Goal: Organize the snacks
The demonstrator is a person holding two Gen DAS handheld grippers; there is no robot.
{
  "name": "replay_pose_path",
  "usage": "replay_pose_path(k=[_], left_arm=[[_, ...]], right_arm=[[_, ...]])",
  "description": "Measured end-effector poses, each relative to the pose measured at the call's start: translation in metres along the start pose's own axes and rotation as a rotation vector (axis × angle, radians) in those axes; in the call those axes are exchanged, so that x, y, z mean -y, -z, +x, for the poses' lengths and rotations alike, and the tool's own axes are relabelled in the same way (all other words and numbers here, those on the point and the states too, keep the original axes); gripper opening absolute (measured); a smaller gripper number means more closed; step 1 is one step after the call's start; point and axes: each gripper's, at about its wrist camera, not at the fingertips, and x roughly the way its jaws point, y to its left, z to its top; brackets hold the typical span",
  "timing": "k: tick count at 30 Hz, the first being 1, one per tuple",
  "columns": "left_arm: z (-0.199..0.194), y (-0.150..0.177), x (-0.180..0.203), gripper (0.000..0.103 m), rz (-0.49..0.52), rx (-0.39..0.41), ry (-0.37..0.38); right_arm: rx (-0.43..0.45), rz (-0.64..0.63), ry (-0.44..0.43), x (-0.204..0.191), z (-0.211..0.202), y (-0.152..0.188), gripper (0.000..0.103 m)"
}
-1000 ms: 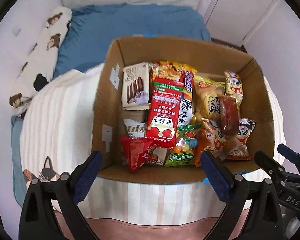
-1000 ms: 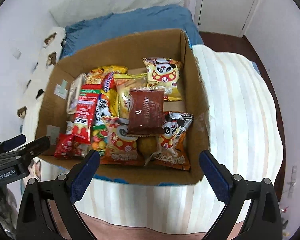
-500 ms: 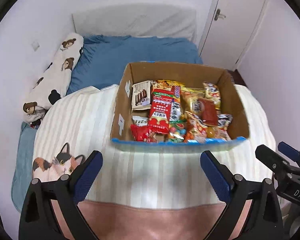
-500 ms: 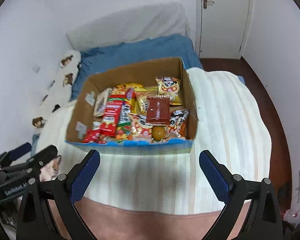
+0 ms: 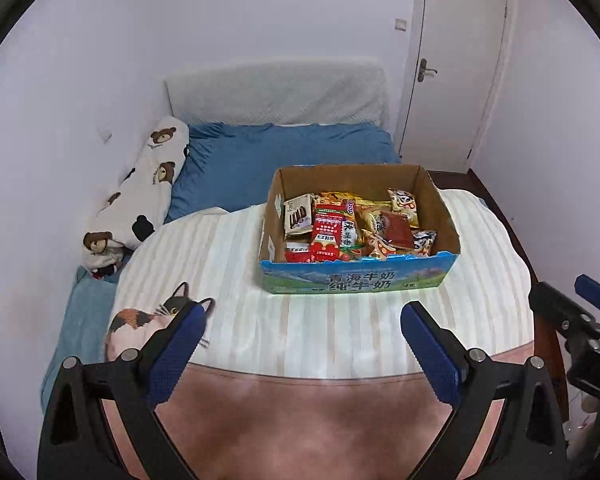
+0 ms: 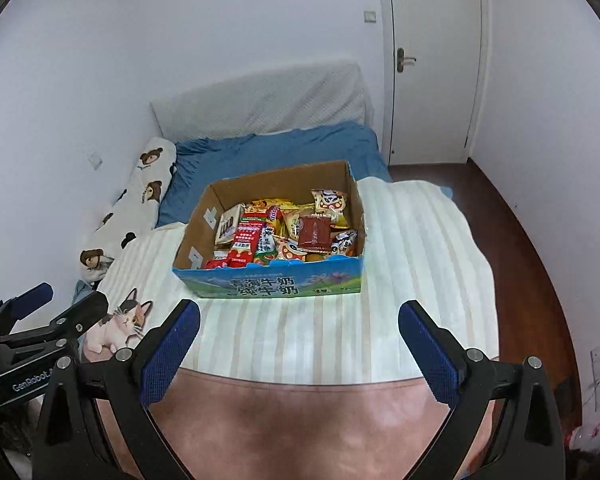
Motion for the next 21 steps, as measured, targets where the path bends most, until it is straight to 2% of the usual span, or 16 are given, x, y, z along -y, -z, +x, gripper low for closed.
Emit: replay_pose_path(k=[10,16,21], left_arm=[[-0.039,0.014,-0.004,0.100,-0.015,0.047,-0.010],[-0.041,0.017,-0.005,0.100,-0.020,0.052,-0.010],[-0.024,0.011,-0.001,0.103,0.001,0.046,-0.030]], right_arm=[[0.048,-0.030,-0.008,-0.009,-0.051,0.014,0.101],[0.062,-0.040,0.009,-0.008,-0.052,0.012,0.103],[0.075,-0.039,0.051,-0.005,-0.037,0.005,0.103]])
